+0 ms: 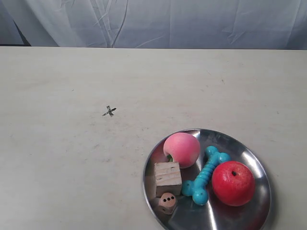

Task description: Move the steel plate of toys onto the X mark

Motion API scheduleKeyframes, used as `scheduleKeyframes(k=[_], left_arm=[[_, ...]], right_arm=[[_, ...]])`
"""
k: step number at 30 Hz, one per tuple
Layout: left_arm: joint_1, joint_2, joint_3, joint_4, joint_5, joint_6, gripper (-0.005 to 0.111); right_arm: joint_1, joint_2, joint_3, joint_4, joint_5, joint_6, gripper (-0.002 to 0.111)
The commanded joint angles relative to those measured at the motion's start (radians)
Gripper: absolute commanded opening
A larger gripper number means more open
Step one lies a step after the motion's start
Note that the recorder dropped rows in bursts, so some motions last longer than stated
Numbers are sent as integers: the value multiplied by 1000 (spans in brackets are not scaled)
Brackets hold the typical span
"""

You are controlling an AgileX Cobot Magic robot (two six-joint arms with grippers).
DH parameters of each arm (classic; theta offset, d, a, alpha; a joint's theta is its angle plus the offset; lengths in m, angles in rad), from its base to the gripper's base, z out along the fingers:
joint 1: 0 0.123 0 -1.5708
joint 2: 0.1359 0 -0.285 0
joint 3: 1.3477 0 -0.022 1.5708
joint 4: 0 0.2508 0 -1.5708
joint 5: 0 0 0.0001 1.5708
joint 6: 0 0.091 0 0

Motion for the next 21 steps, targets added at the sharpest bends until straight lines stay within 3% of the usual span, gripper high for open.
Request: scheduleKeyframes(k=[1, 7, 11, 14, 17, 21], left_arm=[[5, -5, -49, 52, 34, -4, 0], [5, 111, -201, 56, 236, 29, 0], [-28, 211, -302, 56, 290, 107, 0], [-74, 302, -386, 77, 286, 154, 0], [-129, 459, -534, 119, 288, 174, 0], [-197, 646, -674, 119, 338, 190, 0]], right_arm=[[4, -6, 2, 337, -212, 1, 0], [2, -6, 2, 563, -455, 15, 0], [2, -6, 2, 660, -531, 113, 0], [2, -6, -36, 646, -594, 124, 0], [2, 8, -95, 511, -755, 11, 0], [2, 91, -167, 488, -677, -100, 0]])
